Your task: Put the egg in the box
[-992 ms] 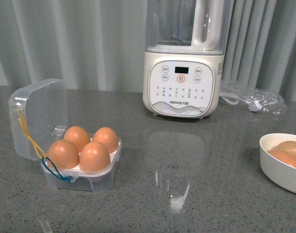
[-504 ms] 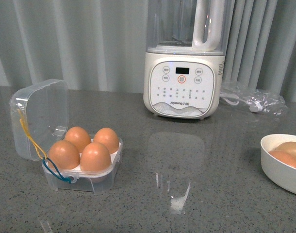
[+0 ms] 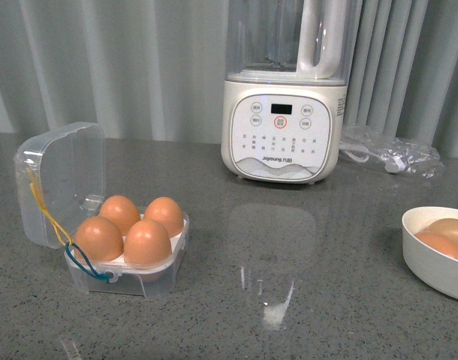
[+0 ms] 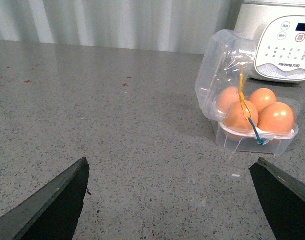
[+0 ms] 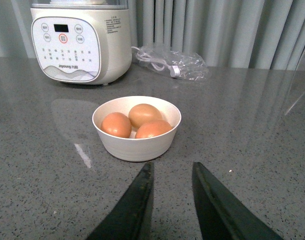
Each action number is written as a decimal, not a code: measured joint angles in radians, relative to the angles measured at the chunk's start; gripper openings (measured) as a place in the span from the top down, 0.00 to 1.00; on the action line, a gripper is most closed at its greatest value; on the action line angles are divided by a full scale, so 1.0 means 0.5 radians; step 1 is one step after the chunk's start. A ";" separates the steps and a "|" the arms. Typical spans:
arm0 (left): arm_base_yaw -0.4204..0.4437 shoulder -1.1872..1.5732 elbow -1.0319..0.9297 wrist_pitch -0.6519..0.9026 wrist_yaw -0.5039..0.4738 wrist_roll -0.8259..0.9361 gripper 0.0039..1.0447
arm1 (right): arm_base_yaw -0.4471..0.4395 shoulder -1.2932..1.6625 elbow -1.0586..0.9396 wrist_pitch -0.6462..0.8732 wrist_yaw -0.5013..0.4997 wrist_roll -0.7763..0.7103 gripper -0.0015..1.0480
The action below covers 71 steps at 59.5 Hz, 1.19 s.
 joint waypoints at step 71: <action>0.429 1.826 0.858 0.579 0.127 -0.156 0.06 | 0.001 0.000 0.000 -0.001 0.000 0.002 0.07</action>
